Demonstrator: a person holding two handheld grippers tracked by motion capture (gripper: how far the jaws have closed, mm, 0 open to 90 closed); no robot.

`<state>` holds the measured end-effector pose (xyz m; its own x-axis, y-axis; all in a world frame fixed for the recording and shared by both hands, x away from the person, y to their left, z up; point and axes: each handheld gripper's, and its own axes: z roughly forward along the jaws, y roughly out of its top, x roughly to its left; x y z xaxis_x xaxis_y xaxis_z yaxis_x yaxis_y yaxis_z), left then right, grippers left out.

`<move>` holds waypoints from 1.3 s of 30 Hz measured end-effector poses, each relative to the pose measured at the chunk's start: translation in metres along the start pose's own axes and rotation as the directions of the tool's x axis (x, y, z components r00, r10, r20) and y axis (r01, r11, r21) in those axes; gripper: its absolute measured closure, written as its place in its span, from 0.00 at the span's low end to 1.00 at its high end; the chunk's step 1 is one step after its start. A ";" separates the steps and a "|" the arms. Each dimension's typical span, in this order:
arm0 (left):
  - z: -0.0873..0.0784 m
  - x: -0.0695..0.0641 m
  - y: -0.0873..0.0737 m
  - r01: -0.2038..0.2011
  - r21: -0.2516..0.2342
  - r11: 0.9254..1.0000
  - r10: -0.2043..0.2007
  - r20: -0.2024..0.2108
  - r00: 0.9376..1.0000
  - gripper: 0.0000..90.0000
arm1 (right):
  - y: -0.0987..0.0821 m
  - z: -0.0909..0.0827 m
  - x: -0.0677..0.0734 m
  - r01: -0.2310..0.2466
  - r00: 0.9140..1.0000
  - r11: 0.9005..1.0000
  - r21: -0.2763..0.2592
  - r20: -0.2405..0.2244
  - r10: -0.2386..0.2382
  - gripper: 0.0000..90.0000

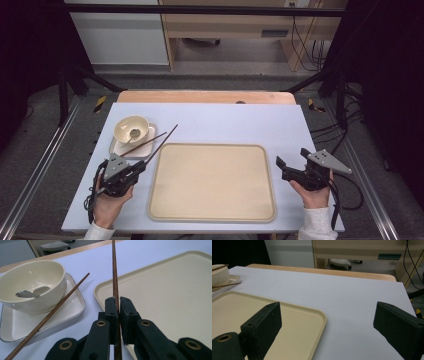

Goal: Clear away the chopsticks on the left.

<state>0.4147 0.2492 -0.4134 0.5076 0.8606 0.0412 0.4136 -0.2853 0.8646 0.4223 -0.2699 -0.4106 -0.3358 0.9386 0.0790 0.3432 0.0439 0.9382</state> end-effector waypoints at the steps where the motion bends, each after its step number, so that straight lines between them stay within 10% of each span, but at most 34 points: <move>1: -0.001 -0.002 0.001 0.012 -0.008 1.000 -0.012 -0.001 1.000 0.95 | 0.000 0.000 0.000 -0.001 1.000 1.000 -0.001 0.001 0.001 0.09; 20: 0.005 -0.041 0.015 0.124 -0.062 0.990 -0.128 -0.061 0.990 0.94 | 0.002 -0.003 0.001 0.004 1.000 1.000 -0.016 0.000 -0.004 0.08; 39: 0.017 -0.070 -0.015 0.231 -0.098 0.968 -0.244 -0.151 0.958 0.94 | 0.001 -0.003 -0.002 0.000 1.000 1.000 -0.012 0.004 0.000 0.08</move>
<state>0.3855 0.1863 -0.4380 0.2716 0.9576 -0.0957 0.4432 -0.0361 0.8957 0.4211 -0.2725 -0.4088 -0.3324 0.9399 0.0782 0.3325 0.0392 0.9423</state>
